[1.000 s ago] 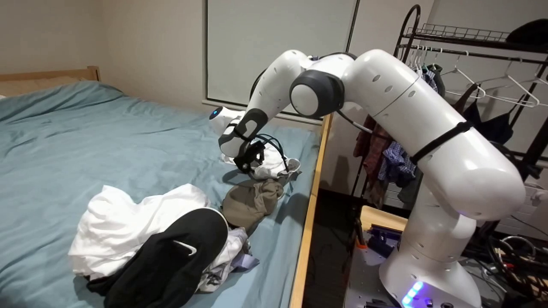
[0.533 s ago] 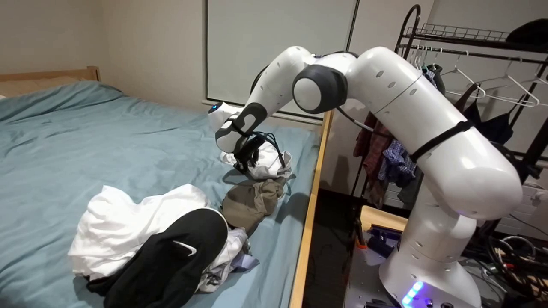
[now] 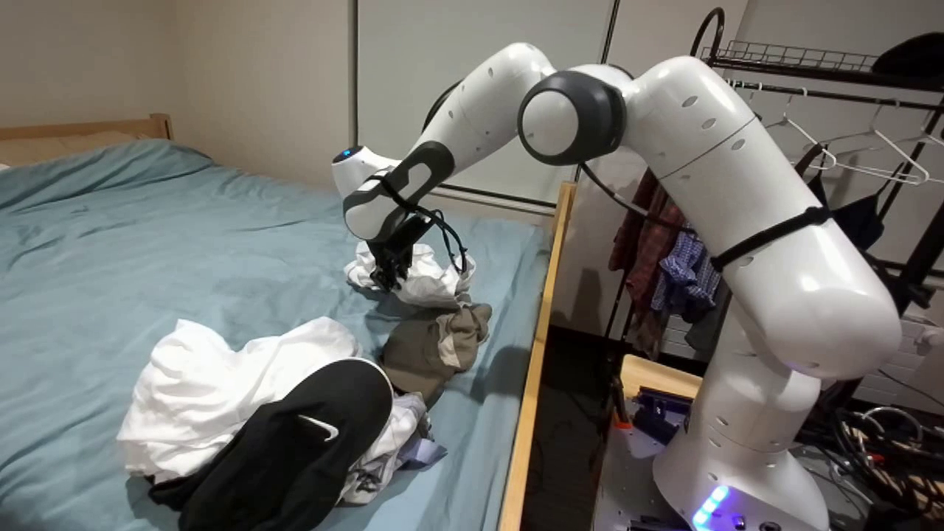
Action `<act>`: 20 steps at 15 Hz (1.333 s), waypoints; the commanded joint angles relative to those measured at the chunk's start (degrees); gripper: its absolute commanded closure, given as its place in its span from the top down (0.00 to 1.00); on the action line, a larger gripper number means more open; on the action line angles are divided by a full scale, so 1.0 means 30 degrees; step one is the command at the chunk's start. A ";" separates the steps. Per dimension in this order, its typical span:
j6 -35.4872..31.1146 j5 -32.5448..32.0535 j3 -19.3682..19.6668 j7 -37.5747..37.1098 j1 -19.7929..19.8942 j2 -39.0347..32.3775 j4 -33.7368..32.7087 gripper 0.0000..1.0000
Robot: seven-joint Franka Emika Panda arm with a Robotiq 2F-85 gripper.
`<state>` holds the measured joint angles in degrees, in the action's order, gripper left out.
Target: Move the white clothing on the right to the left
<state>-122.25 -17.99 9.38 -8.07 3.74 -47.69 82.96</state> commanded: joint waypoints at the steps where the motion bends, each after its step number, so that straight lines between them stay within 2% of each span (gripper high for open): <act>1: 0.0158 0.0365 -0.1265 0.2453 -0.0579 0.2456 0.2376 0.05; 7: 0.1639 0.0233 -0.3196 0.5596 -0.1873 0.4576 0.4101 0.05; 11: 0.3738 0.0655 -0.4161 0.8481 -0.1762 0.4020 0.3258 0.05; 13: 0.4459 0.0976 -0.4207 0.9048 -0.1541 0.3602 0.2831 0.05; 14: 0.4951 0.1433 -0.4296 0.9532 -0.1306 0.3428 0.2626 0.44; 16: 0.5856 0.2382 -0.4483 1.0541 -0.0872 0.3234 0.2294 0.49; 20: 0.7991 0.3835 -0.4638 1.1784 -0.0242 0.3061 0.1566 0.74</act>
<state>-103.53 -9.74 -3.16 23.47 0.72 -38.14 89.97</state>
